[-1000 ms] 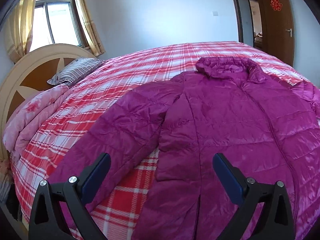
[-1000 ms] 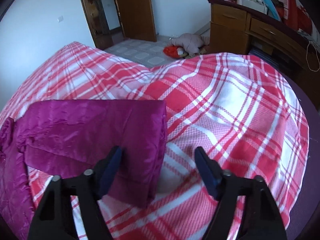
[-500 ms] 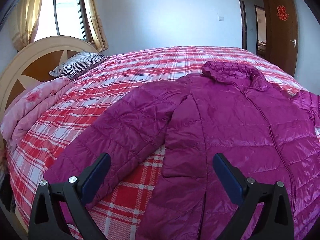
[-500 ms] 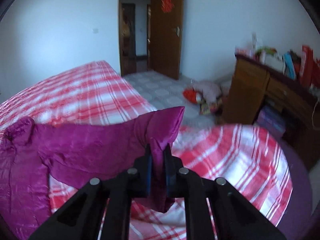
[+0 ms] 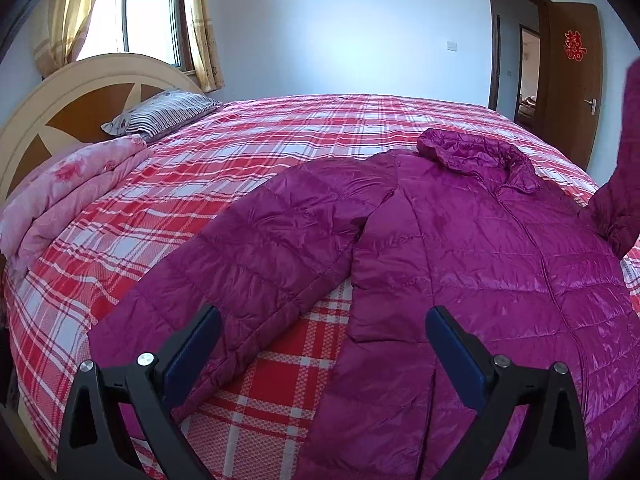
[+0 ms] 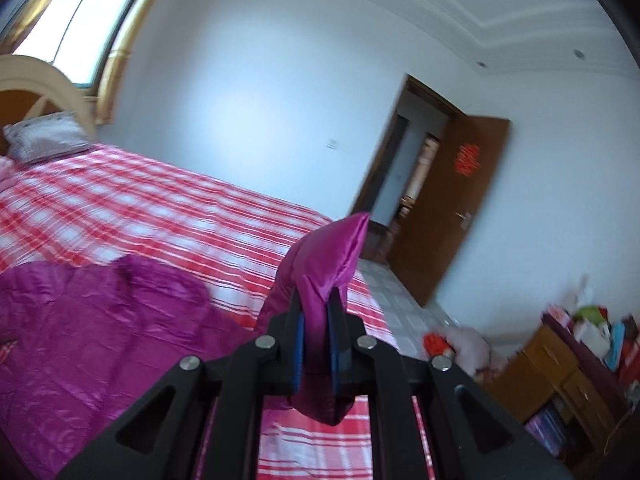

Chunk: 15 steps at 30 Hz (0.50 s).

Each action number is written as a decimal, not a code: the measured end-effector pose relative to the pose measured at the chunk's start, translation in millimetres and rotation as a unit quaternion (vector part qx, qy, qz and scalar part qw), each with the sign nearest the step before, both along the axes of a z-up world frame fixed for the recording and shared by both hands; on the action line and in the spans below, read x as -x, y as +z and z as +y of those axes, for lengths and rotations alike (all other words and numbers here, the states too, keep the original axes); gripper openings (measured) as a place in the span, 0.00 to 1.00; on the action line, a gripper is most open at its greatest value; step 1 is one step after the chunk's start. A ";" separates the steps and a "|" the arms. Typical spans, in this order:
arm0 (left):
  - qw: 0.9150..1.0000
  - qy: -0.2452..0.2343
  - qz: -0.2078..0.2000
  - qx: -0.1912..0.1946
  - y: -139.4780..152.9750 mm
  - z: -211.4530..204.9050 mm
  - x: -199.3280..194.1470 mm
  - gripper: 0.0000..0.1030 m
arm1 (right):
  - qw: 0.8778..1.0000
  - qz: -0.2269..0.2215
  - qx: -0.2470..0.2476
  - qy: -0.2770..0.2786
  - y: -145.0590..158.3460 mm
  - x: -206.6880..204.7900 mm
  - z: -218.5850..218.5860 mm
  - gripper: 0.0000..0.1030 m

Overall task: Fold large clothes
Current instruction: 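Grasp the jacket sleeve cuff with the right tool and lift it toward the jacket body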

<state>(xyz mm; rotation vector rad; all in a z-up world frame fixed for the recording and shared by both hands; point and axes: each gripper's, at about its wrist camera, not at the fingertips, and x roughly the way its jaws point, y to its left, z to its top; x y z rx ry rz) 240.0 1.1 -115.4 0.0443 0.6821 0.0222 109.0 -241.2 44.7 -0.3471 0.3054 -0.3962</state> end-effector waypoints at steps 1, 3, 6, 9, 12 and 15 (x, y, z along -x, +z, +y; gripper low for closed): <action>1.000 0.002 0.000 0.001 -0.4 2.5 0.1 0.99 | 1.000 0.005 0.009 0.016 -4.4 -7.7 16.3 0.11; 1.000 0.004 0.002 0.001 -1.2 7.4 -0.3 0.99 | 0.998 0.020 0.029 0.047 -15.1 -22.7 50.7 0.11; 1.000 0.011 0.004 0.001 -3.0 15.6 -2.1 0.99 | 0.994 0.049 0.041 0.086 -41.5 -46.9 91.8 0.11; 1.000 0.017 0.007 0.003 -6.4 22.9 -4.8 0.99 | 0.989 0.081 0.040 0.114 -72.5 -76.7 122.0 0.11; 1.000 0.023 0.015 0.002 -12.2 28.4 -9.3 0.99 | 0.984 0.112 0.030 0.134 -106.9 -102.8 143.6 0.11; 0.999 0.026 0.026 -0.004 -19.0 30.8 -14.1 0.99 | 0.979 0.138 0.016 0.148 -140.0 -128.1 163.6 0.11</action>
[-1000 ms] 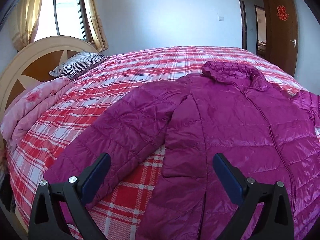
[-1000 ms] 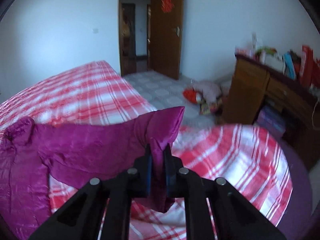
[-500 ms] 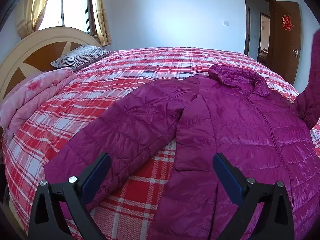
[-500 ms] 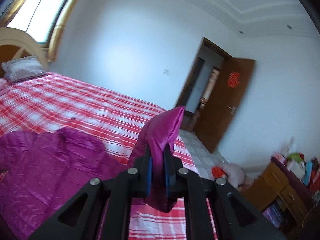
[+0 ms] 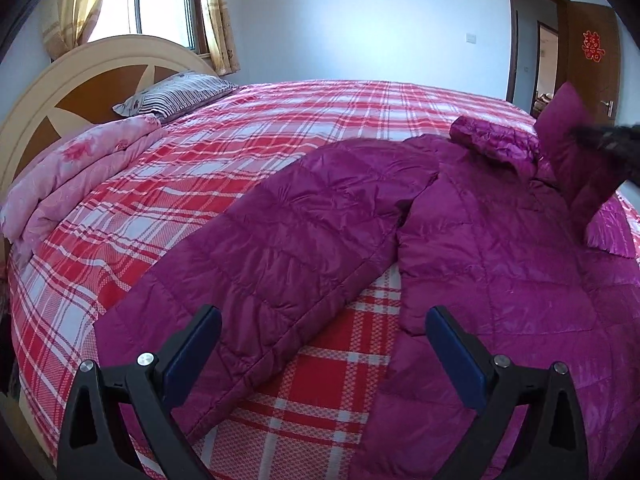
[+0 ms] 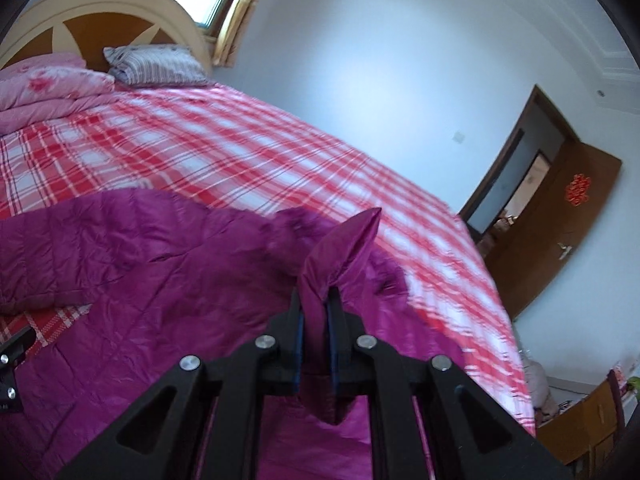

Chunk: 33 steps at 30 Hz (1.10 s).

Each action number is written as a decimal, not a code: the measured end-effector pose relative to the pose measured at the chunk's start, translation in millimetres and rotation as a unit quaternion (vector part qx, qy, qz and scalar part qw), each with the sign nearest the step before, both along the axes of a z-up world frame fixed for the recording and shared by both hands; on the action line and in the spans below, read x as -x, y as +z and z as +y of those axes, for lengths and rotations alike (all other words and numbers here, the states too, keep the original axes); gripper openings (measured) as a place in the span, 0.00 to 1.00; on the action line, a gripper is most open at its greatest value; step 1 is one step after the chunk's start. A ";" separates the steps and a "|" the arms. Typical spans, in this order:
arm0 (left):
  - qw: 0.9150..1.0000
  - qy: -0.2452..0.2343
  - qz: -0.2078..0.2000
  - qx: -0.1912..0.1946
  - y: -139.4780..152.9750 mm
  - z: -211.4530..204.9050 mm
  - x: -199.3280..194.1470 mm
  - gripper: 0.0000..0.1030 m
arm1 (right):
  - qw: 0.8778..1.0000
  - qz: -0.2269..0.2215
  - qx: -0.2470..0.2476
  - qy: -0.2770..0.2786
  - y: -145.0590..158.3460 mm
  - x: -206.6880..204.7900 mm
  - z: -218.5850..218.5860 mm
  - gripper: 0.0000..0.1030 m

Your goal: Fold large clothes

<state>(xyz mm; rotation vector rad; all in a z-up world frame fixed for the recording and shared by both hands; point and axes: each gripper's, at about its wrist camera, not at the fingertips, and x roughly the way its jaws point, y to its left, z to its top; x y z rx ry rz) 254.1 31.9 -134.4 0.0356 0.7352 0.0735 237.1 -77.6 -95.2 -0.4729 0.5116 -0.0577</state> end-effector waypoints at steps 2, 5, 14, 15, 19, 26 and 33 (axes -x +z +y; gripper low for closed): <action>1.000 0.001 0.003 -0.004 -2.2 0.9 -2.7 0.99 | 1.000 0.014 -0.010 0.005 -22.6 -14.7 11.9 0.11; 1.000 0.002 0.009 -0.010 -4.6 -0.2 -6.8 0.99 | 0.999 0.037 -0.024 0.011 -42.6 -21.6 16.9 0.11; 1.000 0.002 -0.001 -0.030 9.4 -10.5 -17.9 0.99 | 0.981 0.085 -0.157 0.077 -48.8 -14.9 9.3 0.85; 0.999 0.007 -0.008 -0.030 14.4 -10.5 -18.8 0.99 | 0.978 0.081 -0.168 0.091 -39.7 -5.5 6.0 0.85; 0.999 0.009 -0.035 -0.017 37.8 -19.7 -24.3 0.99 | 0.963 0.051 -0.231 0.126 -2.6 27.5 -28.7 0.85; 0.996 -0.048 -0.061 -0.047 53.9 -88.5 -45.1 0.99 | 0.973 -0.019 -0.230 -0.023 16.5 24.7 -125.5 0.76; 0.990 -0.086 -0.077 -0.087 45.7 -168.6 -87.6 0.99 | 0.956 -0.020 -0.228 -0.181 -8.9 -9.4 -221.0 0.54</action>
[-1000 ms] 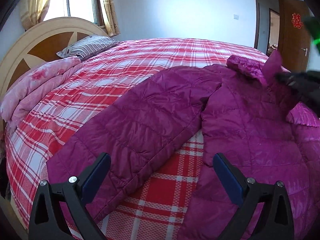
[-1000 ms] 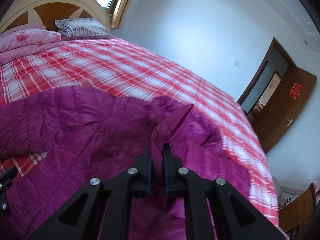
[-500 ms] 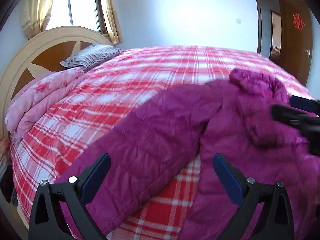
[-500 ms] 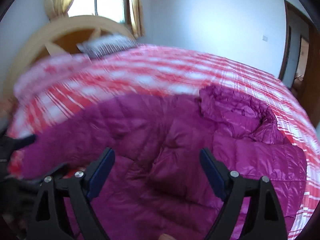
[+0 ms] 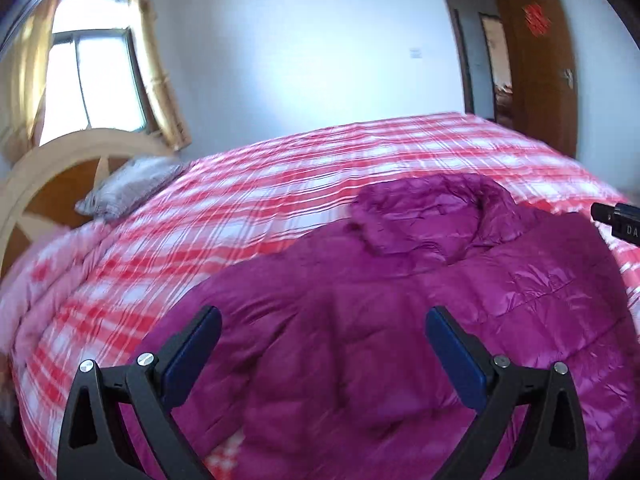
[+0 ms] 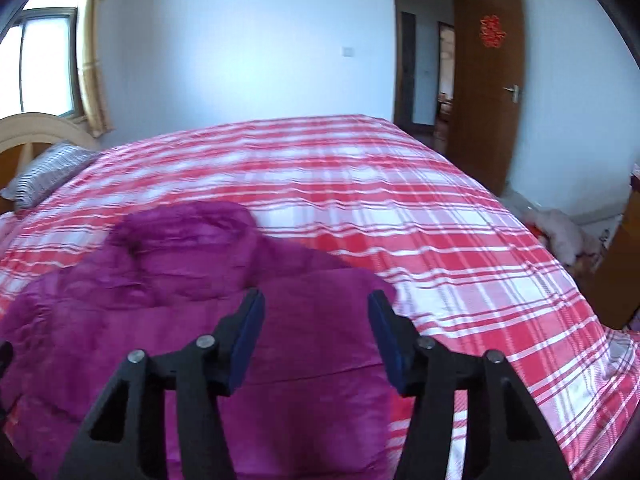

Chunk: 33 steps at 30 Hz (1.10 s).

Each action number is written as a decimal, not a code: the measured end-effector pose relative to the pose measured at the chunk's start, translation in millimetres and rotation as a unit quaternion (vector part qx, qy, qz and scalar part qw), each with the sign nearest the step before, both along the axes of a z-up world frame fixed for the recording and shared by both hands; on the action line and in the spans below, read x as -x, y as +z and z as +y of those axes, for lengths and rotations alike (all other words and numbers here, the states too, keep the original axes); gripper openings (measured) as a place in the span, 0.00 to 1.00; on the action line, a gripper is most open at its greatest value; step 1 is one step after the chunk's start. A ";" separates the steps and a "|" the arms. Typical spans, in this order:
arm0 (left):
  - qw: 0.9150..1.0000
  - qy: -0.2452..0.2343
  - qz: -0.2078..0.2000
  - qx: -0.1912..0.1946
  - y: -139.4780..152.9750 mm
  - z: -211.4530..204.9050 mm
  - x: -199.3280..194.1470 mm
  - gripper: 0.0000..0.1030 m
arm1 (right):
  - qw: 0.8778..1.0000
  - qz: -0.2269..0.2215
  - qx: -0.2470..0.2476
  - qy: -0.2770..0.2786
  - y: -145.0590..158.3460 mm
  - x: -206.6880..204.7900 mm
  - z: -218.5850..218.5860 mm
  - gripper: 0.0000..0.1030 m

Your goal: Fold large clothes

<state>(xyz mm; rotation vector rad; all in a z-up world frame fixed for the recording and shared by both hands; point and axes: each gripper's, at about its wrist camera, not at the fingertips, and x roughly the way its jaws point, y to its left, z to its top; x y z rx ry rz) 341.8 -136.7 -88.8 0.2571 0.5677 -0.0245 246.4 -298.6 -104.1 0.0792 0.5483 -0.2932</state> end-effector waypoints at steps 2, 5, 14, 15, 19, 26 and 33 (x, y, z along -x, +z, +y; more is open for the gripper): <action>0.999 0.009 -0.009 -0.049 -17.5 -17.1 -13.5 0.99 | 1.000 0.022 -0.013 -0.003 -9.7 -10.9 -12.6 0.51; 0.993 0.032 0.005 -0.115 -48.2 -22.0 -31.7 0.99 | 0.998 0.052 -0.021 0.028 -25.5 -23.1 -8.6 0.51; 0.992 0.053 0.051 -0.106 -63.1 8.6 -44.5 0.99 | 0.988 0.121 0.033 0.086 -64.0 -34.9 21.5 0.50; 0.993 0.056 0.046 -0.091 -53.9 12.4 -41.9 0.99 | 0.989 0.118 0.024 0.082 -60.6 -33.4 21.0 0.49; 0.997 0.065 0.000 -0.050 -19.7 13.0 -35.6 0.99 | 0.997 0.055 -0.004 0.050 -31.5 -19.2 6.5 0.54; 0.994 0.047 0.056 -0.077 -59.9 -13.8 -59.5 0.99 | 0.997 0.080 -0.012 0.015 -53.3 -40.0 -7.6 0.54; 0.993 0.037 0.110 -0.034 -82.5 1.3 -76.7 0.99 | 0.994 0.108 -0.030 0.016 -68.0 -49.1 -12.4 0.55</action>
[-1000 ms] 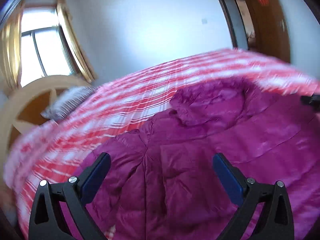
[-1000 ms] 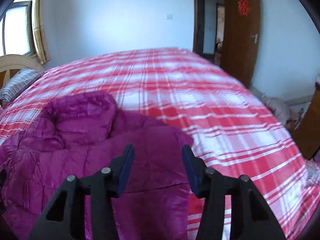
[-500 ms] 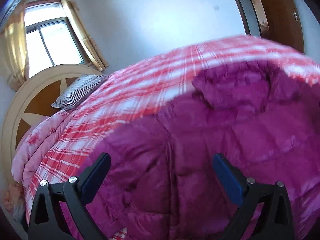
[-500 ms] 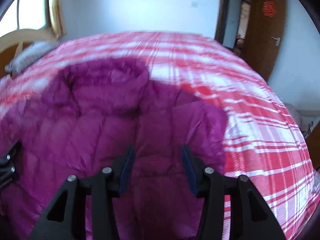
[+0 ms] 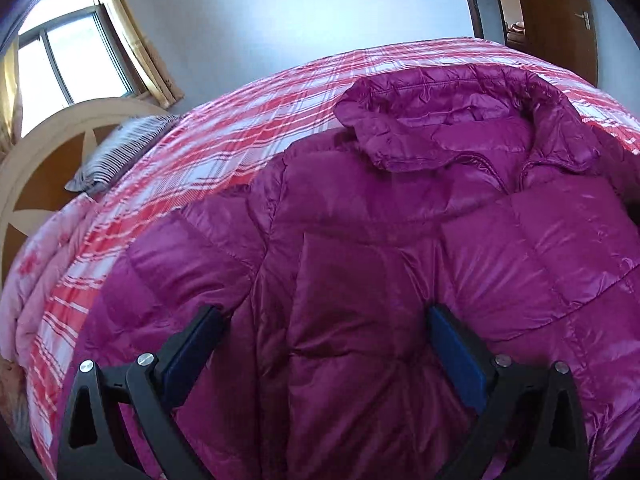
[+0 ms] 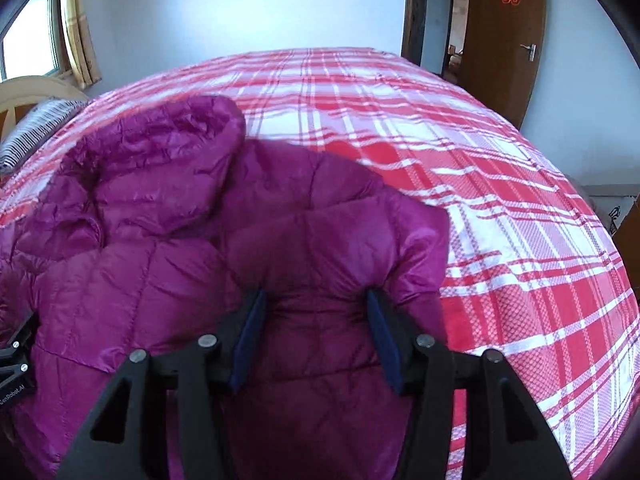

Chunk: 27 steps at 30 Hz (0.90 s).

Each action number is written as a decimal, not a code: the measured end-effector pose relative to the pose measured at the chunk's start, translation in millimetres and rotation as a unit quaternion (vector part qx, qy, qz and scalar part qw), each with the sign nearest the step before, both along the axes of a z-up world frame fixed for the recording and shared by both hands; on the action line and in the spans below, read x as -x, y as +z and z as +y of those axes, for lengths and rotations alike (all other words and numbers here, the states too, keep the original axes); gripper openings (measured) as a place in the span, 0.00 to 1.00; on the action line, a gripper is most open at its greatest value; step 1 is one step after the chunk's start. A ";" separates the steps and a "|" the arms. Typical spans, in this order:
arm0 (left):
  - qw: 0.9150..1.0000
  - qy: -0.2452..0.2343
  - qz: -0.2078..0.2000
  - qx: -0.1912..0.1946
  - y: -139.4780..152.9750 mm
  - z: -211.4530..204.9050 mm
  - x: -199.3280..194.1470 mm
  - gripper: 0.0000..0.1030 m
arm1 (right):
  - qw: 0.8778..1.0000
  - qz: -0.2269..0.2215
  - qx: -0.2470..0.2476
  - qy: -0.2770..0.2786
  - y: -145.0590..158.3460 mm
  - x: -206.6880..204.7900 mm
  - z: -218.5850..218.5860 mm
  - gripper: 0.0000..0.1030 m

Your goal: Fold large clothes

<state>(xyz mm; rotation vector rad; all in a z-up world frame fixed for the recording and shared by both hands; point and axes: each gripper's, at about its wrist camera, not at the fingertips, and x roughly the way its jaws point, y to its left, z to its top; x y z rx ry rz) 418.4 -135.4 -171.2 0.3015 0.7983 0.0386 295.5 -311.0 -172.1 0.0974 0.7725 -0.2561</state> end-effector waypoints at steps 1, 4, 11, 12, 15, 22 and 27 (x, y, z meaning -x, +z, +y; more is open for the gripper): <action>1.000 0.001 0.001 0.007 -0.7 2.1 -0.7 0.99 | 1.000 0.003 0.004 0.000 -1.6 -1.8 1.3 0.55; 1.000 0.001 0.002 0.016 -1.5 5.4 -0.5 0.99 | 1.000 0.007 0.011 0.000 -4.0 -4.1 2.5 0.55; 1.000 0.003 0.005 0.023 -3.3 4.7 0.5 0.99 | 1.000 0.002 0.023 -0.016 20.4 10.8 19.9 0.55; 1.000 0.003 0.005 0.024 -3.4 4.9 0.4 0.99 | 1.000 -0.018 0.012 -0.012 30.8 19.1 26.9 0.55; 1.000 0.003 0.006 0.027 -3.3 5.5 0.7 0.99 | 0.999 -0.040 -0.003 0.030 45.8 30.9 57.7 0.55; 0.999 0.003 0.007 0.034 -2.7 9.0 0.7 0.99 | 0.998 0.010 -0.017 0.064 1.8 14.3 90.7 0.58; 0.999 0.003 0.009 0.036 -2.7 10.6 -0.5 0.99 | 0.998 0.014 0.008 0.061 -8.2 10.4 97.8 0.60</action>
